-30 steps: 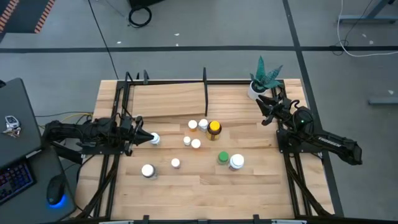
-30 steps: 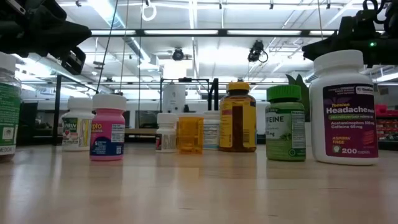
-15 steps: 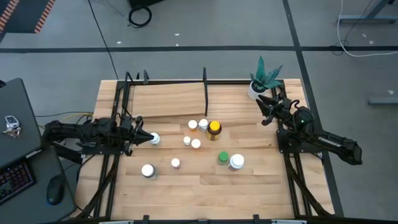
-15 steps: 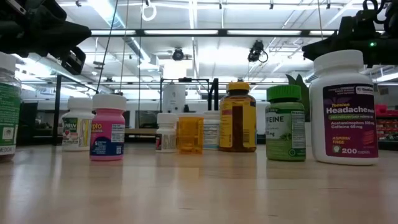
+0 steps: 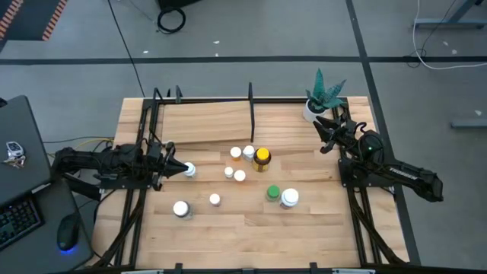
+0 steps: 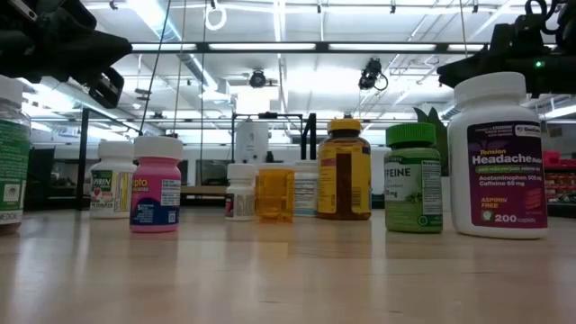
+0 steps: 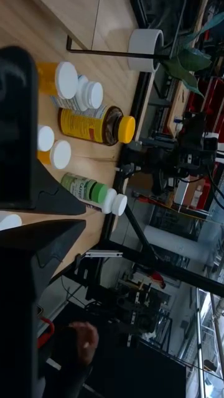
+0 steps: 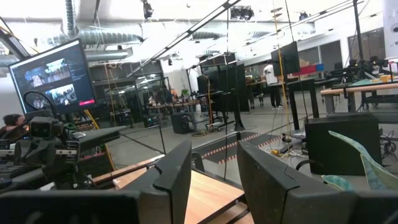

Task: Pick and place medicine bottles onto shelf by color

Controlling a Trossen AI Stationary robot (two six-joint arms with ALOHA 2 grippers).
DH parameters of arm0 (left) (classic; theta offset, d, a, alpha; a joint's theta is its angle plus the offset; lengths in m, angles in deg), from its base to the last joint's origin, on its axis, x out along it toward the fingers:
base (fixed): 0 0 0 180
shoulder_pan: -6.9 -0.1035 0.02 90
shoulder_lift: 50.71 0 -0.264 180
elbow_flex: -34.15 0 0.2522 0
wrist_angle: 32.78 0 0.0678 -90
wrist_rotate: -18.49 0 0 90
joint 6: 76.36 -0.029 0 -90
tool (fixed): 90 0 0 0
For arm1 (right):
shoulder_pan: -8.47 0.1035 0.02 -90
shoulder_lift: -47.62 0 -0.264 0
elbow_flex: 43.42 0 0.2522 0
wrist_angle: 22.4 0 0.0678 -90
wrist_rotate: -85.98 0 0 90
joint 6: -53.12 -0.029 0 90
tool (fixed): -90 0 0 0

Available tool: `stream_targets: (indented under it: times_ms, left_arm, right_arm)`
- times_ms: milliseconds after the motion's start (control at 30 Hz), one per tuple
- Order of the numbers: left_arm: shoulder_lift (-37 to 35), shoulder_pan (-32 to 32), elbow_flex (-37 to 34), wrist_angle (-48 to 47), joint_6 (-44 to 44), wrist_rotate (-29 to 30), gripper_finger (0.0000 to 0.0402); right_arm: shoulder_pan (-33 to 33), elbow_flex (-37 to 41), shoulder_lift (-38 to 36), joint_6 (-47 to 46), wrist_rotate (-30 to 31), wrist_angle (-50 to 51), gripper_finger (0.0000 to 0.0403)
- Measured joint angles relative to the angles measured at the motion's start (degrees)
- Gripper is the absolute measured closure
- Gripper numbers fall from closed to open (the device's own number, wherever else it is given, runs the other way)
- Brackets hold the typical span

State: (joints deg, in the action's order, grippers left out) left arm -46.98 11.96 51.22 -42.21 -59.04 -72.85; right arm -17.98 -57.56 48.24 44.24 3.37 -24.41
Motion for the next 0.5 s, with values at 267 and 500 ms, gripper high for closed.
stream_targets:
  times_ms: [267,500]
  left_arm:
    - [0.01,0.01,0.00,0.00,0.00,0.01,0.0363]
    - [0.01,0.02,0.01,0.00,0.00,0.02,0.0369]
  right_arm:
    - [0.00,0.00,0.02,0.00,0.00,0.00,0.0266]
    - [0.00,0.00,0.00,0.02,0.00,-0.02,0.0266]
